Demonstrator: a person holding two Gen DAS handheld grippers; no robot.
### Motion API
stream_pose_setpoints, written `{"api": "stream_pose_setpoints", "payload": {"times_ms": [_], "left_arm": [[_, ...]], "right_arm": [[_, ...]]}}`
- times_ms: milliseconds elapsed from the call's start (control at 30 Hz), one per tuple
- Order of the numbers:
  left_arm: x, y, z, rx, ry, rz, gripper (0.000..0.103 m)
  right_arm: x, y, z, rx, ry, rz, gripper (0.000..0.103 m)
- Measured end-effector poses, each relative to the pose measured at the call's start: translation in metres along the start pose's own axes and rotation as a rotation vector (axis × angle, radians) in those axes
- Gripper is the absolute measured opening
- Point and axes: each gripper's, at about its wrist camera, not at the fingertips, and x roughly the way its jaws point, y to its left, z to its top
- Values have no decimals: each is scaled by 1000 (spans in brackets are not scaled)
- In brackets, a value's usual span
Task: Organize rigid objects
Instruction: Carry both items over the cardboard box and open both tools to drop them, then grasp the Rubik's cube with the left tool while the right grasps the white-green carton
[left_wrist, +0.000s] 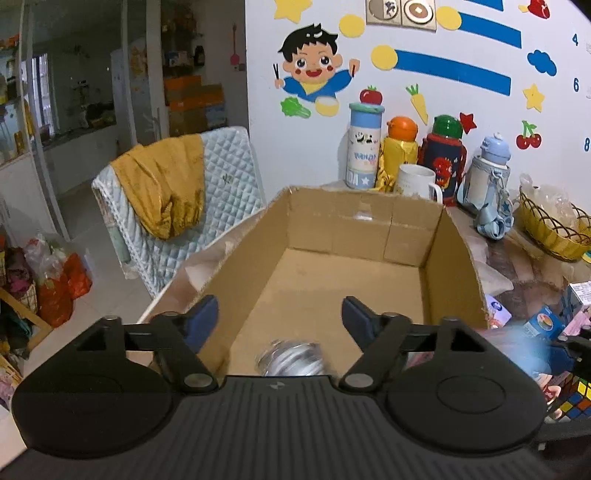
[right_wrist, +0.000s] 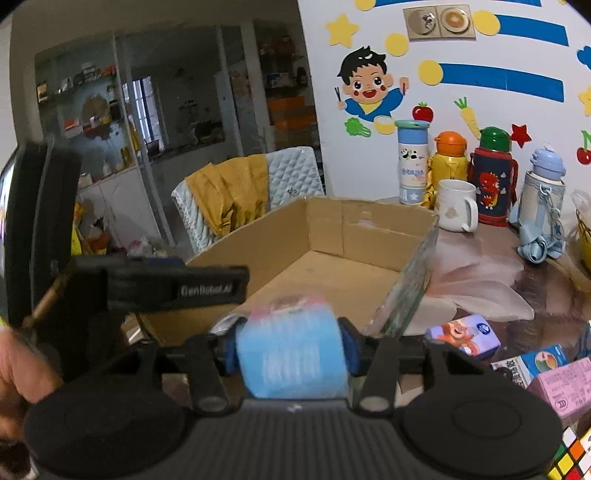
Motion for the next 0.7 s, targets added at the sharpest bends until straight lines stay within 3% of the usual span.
{"api": "stream_pose_setpoints", "payload": {"times_ms": [233, 700], "left_arm": [[-10, -9, 3, 27, -23, -16, 98], [-29, -47, -3, 103, -37, -97, 99]], "right_arm": [[-24, -1, -4, -26, -34, -58, 73], [-82, -32, -24, -10, -50, -209, 82]]}}
